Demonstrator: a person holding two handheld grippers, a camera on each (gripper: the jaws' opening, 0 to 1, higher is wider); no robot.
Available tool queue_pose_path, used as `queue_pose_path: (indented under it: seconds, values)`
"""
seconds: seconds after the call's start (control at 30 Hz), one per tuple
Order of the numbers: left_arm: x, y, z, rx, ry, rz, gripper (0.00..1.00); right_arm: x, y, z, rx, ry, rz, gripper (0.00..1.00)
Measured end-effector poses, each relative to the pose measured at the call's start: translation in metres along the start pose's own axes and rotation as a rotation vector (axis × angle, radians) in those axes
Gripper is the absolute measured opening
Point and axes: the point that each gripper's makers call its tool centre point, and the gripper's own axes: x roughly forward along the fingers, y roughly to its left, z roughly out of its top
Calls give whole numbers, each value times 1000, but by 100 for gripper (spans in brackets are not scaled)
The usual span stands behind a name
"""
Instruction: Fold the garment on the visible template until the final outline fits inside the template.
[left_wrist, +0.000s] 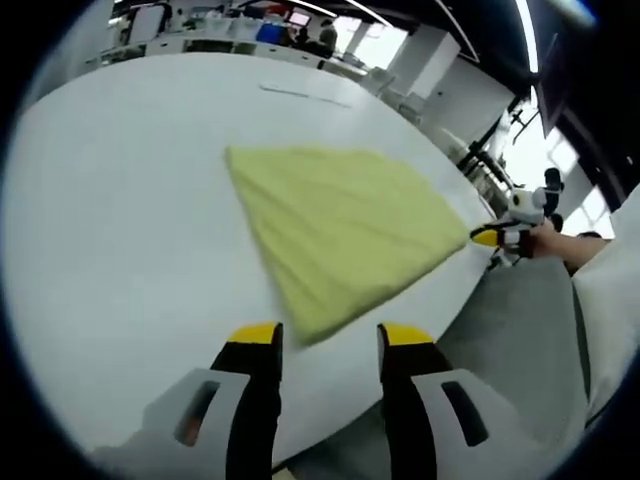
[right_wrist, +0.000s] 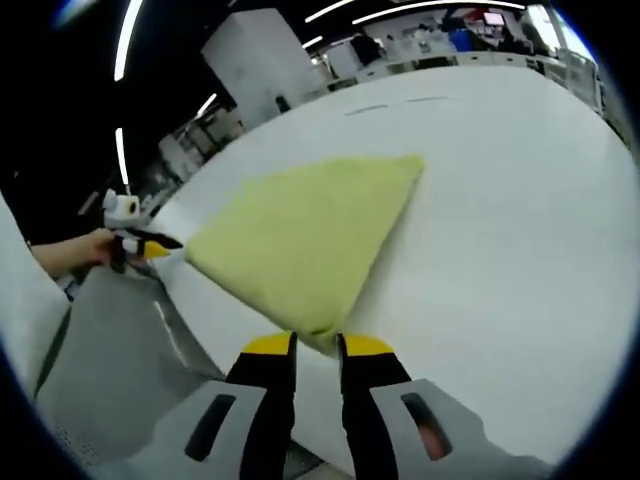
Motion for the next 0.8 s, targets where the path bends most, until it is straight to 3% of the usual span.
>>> queue_pose_path:
  seconds: [0.27, 0.8]
  values:
    - [5, -2, 2, -1, 0, -18, 27, 1, -2, -1, 3, 8, -5, 7]
    - [9, 6, -6, -25, 23, -16, 23, 3, -6, -1, -4, 16, -7, 3]
